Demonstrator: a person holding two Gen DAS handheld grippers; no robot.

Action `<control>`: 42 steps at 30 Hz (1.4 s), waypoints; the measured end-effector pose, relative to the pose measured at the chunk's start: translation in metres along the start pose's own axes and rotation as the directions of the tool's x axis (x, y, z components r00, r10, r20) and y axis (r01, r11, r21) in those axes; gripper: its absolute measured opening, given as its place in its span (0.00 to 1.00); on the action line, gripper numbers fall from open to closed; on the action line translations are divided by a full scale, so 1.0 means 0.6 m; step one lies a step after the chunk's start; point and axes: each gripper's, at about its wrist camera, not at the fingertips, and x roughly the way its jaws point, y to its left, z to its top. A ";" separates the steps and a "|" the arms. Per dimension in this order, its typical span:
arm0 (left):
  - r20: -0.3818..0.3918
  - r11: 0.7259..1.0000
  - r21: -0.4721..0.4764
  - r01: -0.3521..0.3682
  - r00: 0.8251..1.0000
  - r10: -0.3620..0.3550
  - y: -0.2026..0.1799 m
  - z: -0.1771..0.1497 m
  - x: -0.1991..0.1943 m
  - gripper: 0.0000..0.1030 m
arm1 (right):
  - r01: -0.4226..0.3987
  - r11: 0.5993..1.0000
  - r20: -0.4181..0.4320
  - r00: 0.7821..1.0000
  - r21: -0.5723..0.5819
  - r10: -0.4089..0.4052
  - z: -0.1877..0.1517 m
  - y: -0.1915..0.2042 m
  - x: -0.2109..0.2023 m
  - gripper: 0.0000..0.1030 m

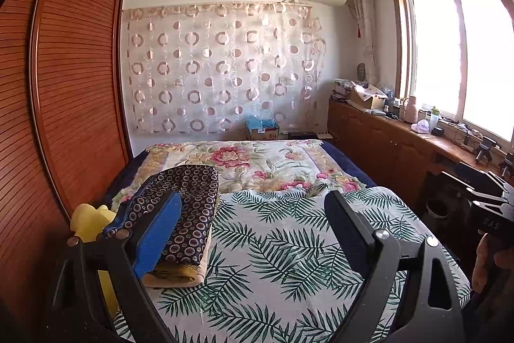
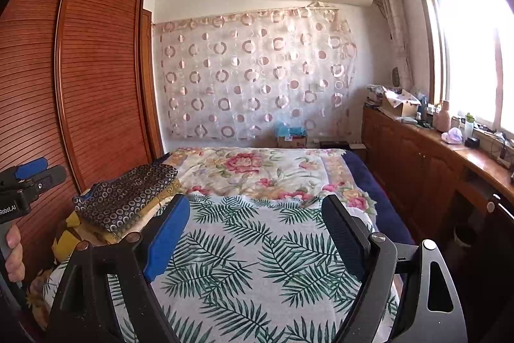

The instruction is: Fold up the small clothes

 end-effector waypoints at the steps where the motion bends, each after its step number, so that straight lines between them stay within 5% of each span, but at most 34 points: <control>1: 0.000 1.000 -0.001 0.000 1.000 0.000 0.000 0.000 0.000 0.89 | 0.000 1.000 -0.001 1.000 -0.001 0.000 -0.001 -0.002 -0.001 0.83; 42: 0.000 1.000 0.002 -0.001 1.000 0.001 -0.001 0.000 0.002 0.89 | -0.004 1.000 0.003 1.000 -0.007 0.004 -0.005 -0.018 0.006 0.83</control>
